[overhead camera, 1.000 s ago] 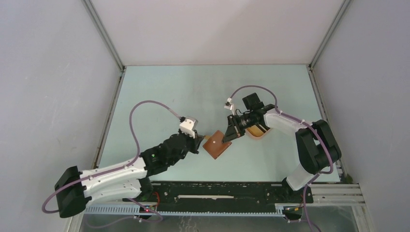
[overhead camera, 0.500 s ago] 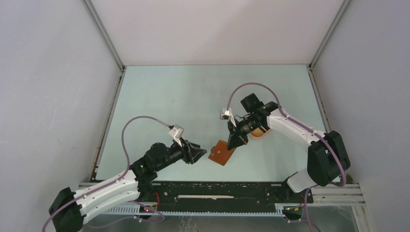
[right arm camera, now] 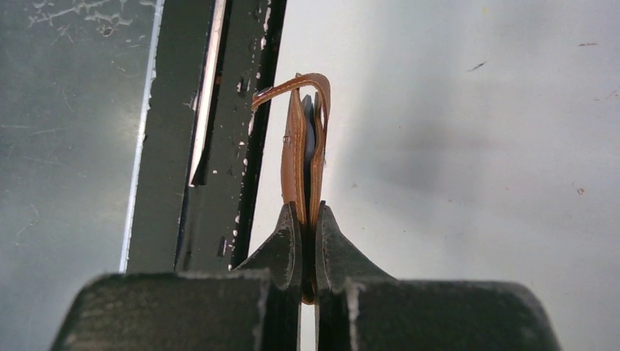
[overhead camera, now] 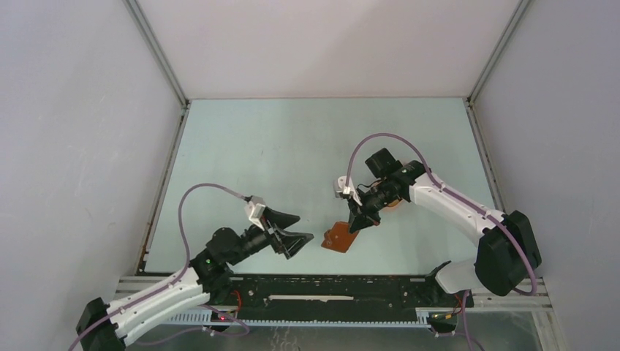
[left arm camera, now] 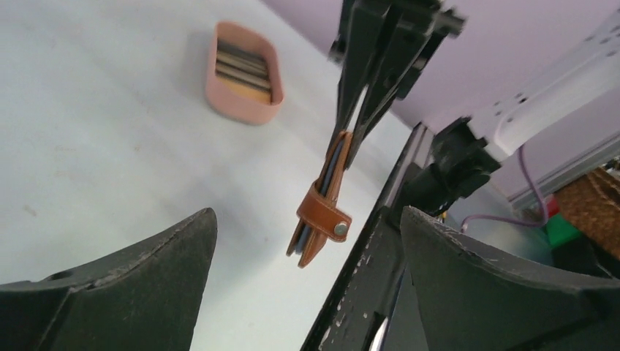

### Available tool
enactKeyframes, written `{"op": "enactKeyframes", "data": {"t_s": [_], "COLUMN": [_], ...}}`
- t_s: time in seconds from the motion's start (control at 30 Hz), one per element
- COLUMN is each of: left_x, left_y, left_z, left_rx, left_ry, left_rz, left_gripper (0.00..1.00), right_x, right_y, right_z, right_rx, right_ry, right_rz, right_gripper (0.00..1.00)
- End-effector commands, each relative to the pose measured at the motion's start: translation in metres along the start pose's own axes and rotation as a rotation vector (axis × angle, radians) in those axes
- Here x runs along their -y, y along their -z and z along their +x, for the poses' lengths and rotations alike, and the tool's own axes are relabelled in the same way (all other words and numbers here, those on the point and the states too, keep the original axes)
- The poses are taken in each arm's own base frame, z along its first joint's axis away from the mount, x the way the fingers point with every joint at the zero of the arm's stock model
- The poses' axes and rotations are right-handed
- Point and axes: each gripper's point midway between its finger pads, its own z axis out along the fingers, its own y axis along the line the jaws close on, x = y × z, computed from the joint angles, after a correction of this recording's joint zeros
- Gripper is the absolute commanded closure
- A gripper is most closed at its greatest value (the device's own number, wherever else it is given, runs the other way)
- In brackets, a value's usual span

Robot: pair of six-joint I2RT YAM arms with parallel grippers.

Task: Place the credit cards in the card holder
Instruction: Open the card holder.

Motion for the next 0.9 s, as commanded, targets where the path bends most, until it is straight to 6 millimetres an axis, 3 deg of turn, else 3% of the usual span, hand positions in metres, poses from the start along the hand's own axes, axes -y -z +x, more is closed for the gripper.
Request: {"op": "enactKeyframes", "data": {"t_s": [0.0, 0.13, 0.4, 0.63, 0.73, 0.87], "left_x": [-0.006, -0.003, -0.015, -0.025, -0.027, -0.030], "left_y": [-0.015, -0.030, -0.058, -0.069, -0.062, -0.046], "left_z": [-0.003, 0.009, 0.025, 0.038, 0.042, 0.045], "left_rx": [-0.040, -0.112, -0.204, -0.279, -0.307, -0.336], "left_ry": [0.007, -0.057, -0.146, -0.195, -0.202, -0.216], "left_rz": [-0.119, -0.207, -0.364, -0.429, -0.432, -0.428], "left_gripper": [0.00, 0.00, 0.03, 0.25, 0.40, 0.48], "right_x": [0.006, 0.009, 0.010, 0.010, 0.010, 0.009], "right_y": [0.003, 0.004, 0.004, 0.005, 0.005, 0.005], "right_z": [-0.007, -0.011, -0.012, -0.012, -0.012, -0.012], "right_rx": [0.006, 0.019, 0.025, 0.029, 0.029, 0.032], "right_ry": [0.032, -0.001, -0.031, -0.039, -0.041, -0.043], "right_rz": [0.044, 0.052, 0.051, 0.049, 0.051, 0.048], "right_gripper": [1.00, 1.00, 1.00, 1.00, 1.00, 1.00]}}
